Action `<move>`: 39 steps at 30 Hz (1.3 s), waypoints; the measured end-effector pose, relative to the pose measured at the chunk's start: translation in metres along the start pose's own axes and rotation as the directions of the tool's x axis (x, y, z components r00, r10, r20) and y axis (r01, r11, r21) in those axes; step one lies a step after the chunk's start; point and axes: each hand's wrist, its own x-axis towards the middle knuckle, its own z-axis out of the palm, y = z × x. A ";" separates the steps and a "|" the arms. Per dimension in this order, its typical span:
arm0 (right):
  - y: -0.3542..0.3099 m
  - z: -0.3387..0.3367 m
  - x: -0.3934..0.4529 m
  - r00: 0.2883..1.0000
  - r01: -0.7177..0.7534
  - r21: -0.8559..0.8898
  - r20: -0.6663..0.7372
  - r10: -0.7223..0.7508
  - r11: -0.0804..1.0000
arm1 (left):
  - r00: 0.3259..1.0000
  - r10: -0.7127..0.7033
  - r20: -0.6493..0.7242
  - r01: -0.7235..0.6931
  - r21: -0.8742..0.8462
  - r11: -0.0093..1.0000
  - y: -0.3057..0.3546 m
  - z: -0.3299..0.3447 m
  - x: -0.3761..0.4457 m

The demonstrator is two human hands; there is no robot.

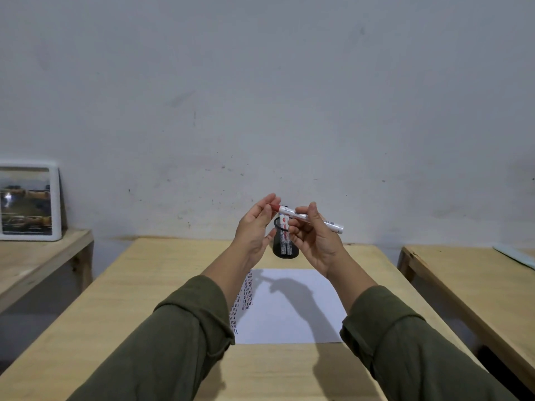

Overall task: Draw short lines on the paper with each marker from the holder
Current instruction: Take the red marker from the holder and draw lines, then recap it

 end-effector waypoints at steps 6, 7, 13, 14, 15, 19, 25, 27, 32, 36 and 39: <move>0.004 -0.001 0.003 0.999 0.024 -0.053 0.026 -0.023 0.998 | 0.990 0.011 -0.139 -0.002 0.063 0.998 -0.005 0.001 0.002; 0.005 -0.001 0.003 0.999 0.028 -0.067 0.034 -0.025 0.997 | 0.987 0.009 -0.159 0.001 0.068 0.998 -0.006 0.000 0.003; 0.014 0.001 -0.001 0.996 0.056 -0.198 0.073 -0.043 0.979 | 0.949 -0.034 -0.315 0.075 0.119 0.990 -0.008 -0.014 0.004; 0.016 0.001 -0.001 0.996 0.060 -0.225 0.081 -0.043 0.973 | 0.944 -0.041 -0.327 0.086 0.126 0.988 -0.009 -0.017 0.003; 0.019 0.002 -0.002 0.995 0.062 -0.248 0.087 -0.041 0.967 | 0.937 -0.050 -0.346 0.099 0.125 0.987 -0.010 -0.021 0.004; 0.032 -0.004 -0.006 0.997 0.026 -0.257 0.077 -0.006 0.966 | 0.847 -0.005 -0.532 0.098 0.147 0.984 -0.008 -0.050 0.004; 0.054 -0.018 -0.017 0.995 -0.076 -0.413 0.032 0.098 0.908 | 0.869 0.273 -0.413 0.120 0.711 0.693 -0.019 -0.107 -0.020; 0.064 -0.021 -0.021 0.992 -0.106 -0.479 0.013 0.128 0.872 | 0.896 0.248 -0.369 0.136 0.759 0.637 -0.035 -0.118 -0.032; 0.085 -0.023 -0.033 0.987 -0.151 -0.535 -0.041 0.153 0.831 | 0.902 0.239 -0.360 0.197 0.833 0.516 -0.073 -0.136 -0.053; 0.099 -0.030 -0.040 0.987 -0.162 -0.527 -0.068 0.149 0.834 | 0.918 0.210 -0.338 0.238 0.889 0.391 -0.087 -0.145 -0.055; 0.105 -0.032 -0.043 0.986 -0.165 -0.525 -0.069 0.151 0.835 | 0.926 0.222 -0.304 0.214 0.911 0.354 -0.094 -0.148 -0.057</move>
